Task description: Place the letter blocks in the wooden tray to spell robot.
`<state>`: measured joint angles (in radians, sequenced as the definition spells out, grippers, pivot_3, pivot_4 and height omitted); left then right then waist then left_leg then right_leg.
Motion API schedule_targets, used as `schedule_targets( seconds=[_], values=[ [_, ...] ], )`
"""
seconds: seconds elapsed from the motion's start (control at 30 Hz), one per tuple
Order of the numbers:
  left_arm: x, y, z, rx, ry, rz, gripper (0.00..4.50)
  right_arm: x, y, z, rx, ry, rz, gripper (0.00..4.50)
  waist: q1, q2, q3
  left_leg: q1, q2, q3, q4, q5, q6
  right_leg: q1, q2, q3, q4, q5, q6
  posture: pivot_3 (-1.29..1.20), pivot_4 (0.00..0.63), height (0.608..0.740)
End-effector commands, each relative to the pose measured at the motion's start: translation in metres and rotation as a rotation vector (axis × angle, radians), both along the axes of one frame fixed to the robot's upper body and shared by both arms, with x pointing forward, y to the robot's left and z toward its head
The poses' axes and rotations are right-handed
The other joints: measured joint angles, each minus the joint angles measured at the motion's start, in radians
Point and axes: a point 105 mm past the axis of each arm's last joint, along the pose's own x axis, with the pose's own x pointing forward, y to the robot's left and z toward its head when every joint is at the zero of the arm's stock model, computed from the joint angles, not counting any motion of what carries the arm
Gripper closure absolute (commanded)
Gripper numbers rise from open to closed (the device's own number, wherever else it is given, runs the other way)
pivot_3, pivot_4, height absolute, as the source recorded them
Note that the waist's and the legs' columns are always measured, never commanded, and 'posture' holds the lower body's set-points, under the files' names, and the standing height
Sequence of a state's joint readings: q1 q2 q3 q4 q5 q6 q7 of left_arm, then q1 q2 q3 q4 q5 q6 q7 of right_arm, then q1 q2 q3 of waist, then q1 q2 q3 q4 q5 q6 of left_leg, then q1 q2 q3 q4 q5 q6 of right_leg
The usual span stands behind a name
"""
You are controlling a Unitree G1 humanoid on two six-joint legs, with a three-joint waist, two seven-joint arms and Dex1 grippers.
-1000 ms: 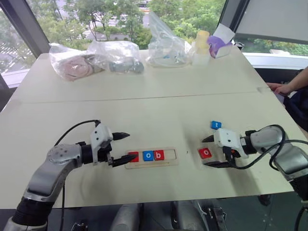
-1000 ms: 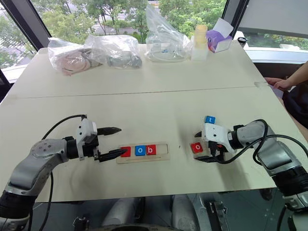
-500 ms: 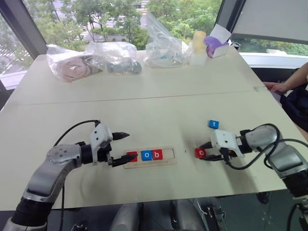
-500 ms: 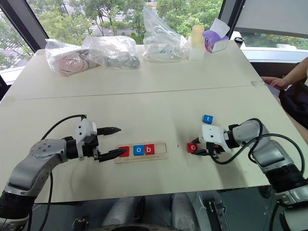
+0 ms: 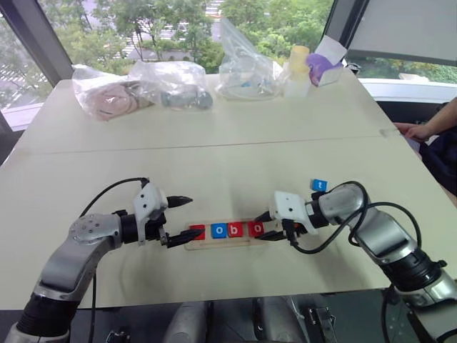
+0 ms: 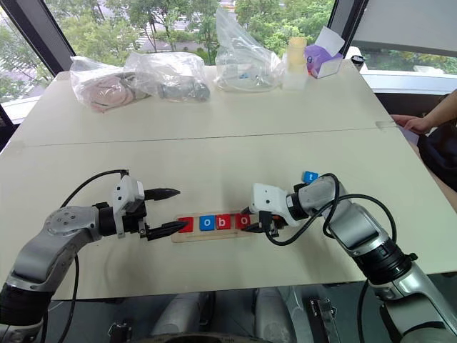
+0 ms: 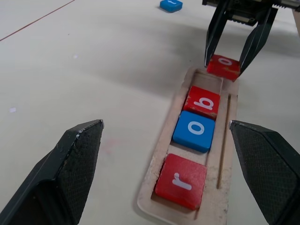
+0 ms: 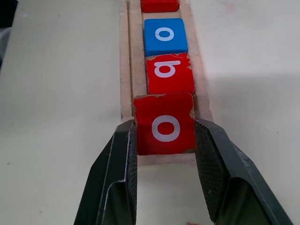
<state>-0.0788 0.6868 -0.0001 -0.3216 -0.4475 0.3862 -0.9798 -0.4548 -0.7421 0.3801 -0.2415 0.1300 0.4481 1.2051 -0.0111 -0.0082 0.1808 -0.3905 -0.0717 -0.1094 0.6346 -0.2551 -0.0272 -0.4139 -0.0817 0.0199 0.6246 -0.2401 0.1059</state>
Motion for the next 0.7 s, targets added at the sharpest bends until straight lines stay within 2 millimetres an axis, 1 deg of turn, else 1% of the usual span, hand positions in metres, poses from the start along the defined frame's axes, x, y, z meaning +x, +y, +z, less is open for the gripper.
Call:
schedule_targets(
  seconds=[0.03,0.33,0.7],
  values=[
    [-0.0033,0.0,0.0091,-0.007,-0.034,-0.001,0.0,0.003,0.0109,0.0052,0.012,-0.042,0.018,3.36,-0.002,0.0,0.0,0.0,0.0,0.0,0.0,0.0,0.0,0.0,0.0,0.0,0.0,0.0,0.0,0.0,0.15,0.74],
    [-0.004,-0.0011,0.0087,-0.011,-0.032,0.0,0.0,0.0072,0.0141,0.0013,0.008,-0.04,0.005,3.36,0.0,0.0,0.0,0.0,0.0,0.0,0.0,0.0,0.0,-0.001,0.0,0.0,0.002,0.0,0.0,0.0,0.15,0.74],
    [-0.004,-0.0015,0.0089,-0.013,-0.032,-0.002,0.0,0.0069,0.0105,-0.0005,-0.007,-0.044,0.003,3.36,0.0,0.0,0.0,0.0,0.0,0.0,0.0,0.0,0.0,-0.001,0.0,0.0,0.002,0.0,0.0,0.0,0.15,0.74]
  ],
)
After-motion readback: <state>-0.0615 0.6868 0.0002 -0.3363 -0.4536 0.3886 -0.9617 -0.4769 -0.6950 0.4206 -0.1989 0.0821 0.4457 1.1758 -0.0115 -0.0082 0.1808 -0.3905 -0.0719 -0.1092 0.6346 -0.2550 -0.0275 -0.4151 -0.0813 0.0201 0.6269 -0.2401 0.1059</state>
